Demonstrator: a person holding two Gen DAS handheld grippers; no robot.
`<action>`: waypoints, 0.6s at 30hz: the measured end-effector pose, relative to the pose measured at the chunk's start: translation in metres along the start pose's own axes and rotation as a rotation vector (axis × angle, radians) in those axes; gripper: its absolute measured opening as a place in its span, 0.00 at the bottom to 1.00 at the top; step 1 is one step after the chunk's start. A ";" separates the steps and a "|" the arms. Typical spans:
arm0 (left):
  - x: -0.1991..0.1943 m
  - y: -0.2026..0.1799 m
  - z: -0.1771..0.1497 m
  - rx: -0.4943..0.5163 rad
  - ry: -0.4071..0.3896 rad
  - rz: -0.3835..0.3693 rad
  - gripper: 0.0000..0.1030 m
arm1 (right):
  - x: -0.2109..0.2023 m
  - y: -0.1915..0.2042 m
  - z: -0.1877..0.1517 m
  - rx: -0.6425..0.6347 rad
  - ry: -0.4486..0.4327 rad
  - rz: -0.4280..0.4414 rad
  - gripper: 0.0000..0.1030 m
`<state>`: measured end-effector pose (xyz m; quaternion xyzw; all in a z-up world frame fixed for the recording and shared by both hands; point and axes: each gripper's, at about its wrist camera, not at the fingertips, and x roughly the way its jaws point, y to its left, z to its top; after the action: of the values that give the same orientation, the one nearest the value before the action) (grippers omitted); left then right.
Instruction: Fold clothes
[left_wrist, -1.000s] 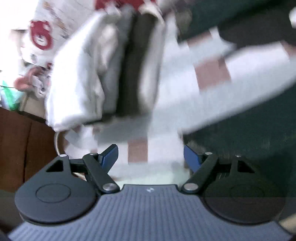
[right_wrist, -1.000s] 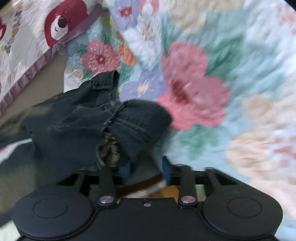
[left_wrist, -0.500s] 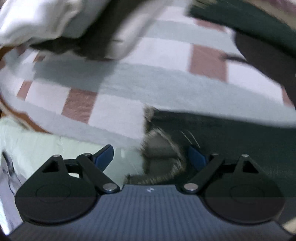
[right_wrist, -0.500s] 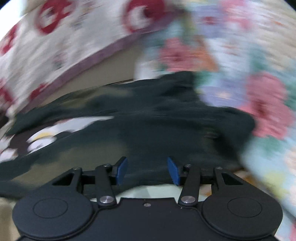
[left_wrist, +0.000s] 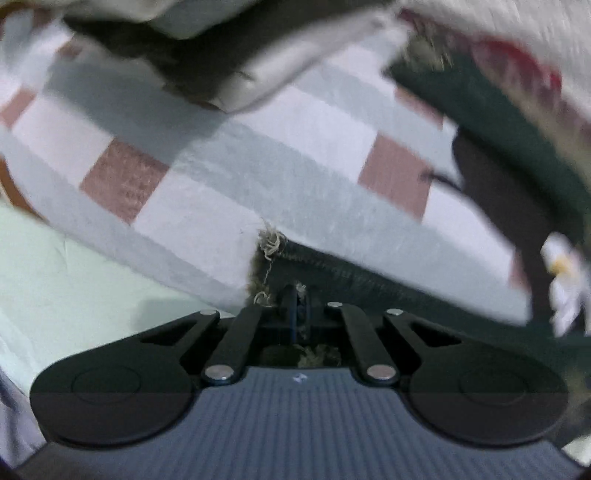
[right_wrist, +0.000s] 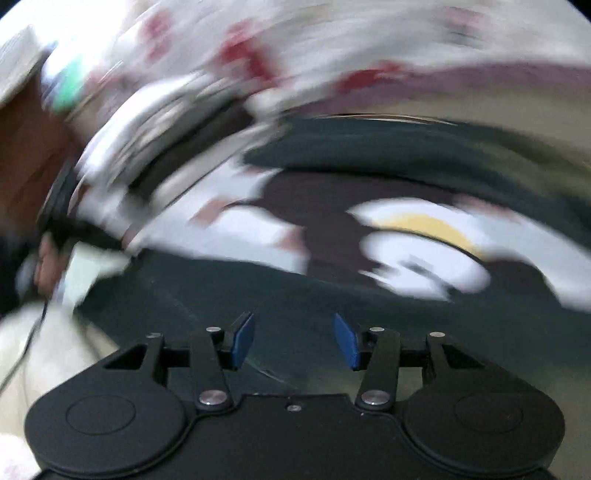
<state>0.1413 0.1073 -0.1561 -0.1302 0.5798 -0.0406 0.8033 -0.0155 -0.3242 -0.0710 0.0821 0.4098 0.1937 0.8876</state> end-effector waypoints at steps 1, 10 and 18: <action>0.000 0.005 -0.001 -0.030 0.000 -0.025 0.03 | 0.012 0.011 0.009 -0.060 0.010 0.029 0.52; 0.021 -0.010 -0.006 0.012 0.016 0.014 0.33 | 0.094 0.043 -0.007 -0.048 0.102 0.002 0.52; 0.041 -0.058 -0.028 0.272 -0.020 0.243 0.91 | 0.093 0.046 -0.017 -0.085 0.195 0.049 0.54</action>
<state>0.1328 0.0377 -0.1868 0.0500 0.5724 -0.0199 0.8182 0.0137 -0.2447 -0.1330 0.0349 0.4838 0.2395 0.8411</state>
